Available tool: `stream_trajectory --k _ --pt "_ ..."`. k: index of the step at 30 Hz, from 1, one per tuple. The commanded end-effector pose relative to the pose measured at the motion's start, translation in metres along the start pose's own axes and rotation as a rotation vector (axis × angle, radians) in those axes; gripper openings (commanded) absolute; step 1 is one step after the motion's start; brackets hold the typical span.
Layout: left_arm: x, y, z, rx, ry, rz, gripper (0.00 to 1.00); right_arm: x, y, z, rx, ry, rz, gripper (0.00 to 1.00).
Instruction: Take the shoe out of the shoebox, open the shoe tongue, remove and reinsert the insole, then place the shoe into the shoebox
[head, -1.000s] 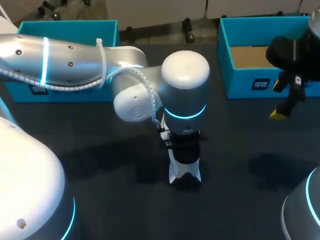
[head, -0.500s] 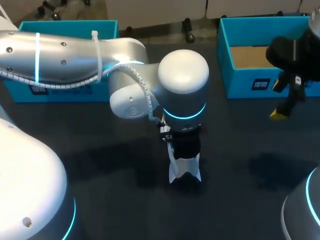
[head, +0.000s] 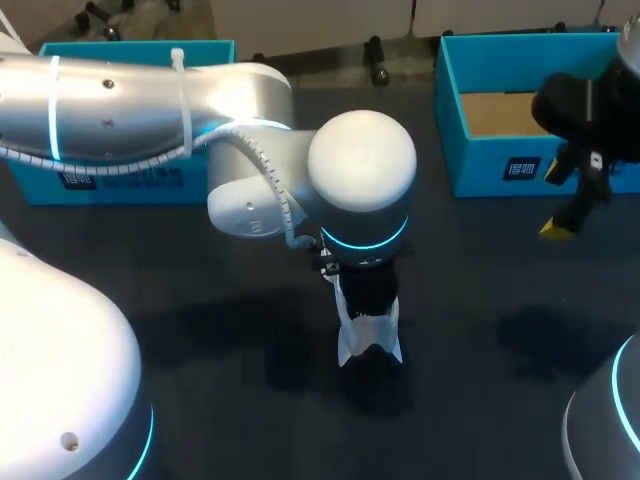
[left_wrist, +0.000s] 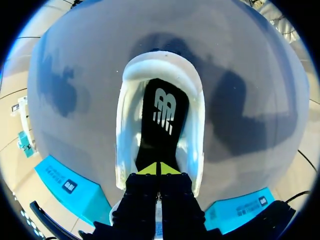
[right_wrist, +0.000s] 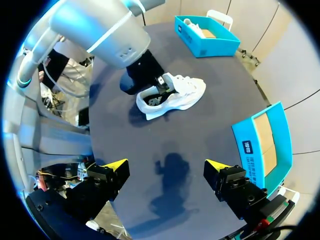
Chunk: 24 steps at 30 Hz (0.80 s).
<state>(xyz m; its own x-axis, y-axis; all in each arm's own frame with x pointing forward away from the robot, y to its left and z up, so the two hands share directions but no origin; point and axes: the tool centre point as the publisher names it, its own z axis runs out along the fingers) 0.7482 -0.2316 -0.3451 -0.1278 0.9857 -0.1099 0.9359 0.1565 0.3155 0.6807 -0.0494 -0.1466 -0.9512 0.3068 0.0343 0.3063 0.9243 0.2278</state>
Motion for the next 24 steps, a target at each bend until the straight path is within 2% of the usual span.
stream_trajectory --k 1,2,5,9,24 --pt "0.0022 0.0002 -0.0028 0.007 0.006 0.007 0.45 -0.0020 0.0020 0.0011 0.005 0.003 0.001 1.00" --pt "0.0031 -0.0010 -0.0033 0.009 0.009 0.013 0.50 -0.0020 0.0020 0.0011 0.005 0.003 0.001 1.00" --pt "0.0045 -0.0046 -0.0023 0.021 0.015 0.024 0.80 -0.0020 0.0020 0.0011 0.005 0.003 0.001 1.00" --pt "0.0060 -0.0080 -0.0020 0.032 0.022 0.034 1.00 -0.0020 0.0020 0.0011 0.005 0.003 0.001 1.00" --pt "0.0072 -0.0088 -0.0039 0.059 0.034 0.057 1.00 -0.0020 0.0020 0.0011 0.005 0.003 0.001 1.00"
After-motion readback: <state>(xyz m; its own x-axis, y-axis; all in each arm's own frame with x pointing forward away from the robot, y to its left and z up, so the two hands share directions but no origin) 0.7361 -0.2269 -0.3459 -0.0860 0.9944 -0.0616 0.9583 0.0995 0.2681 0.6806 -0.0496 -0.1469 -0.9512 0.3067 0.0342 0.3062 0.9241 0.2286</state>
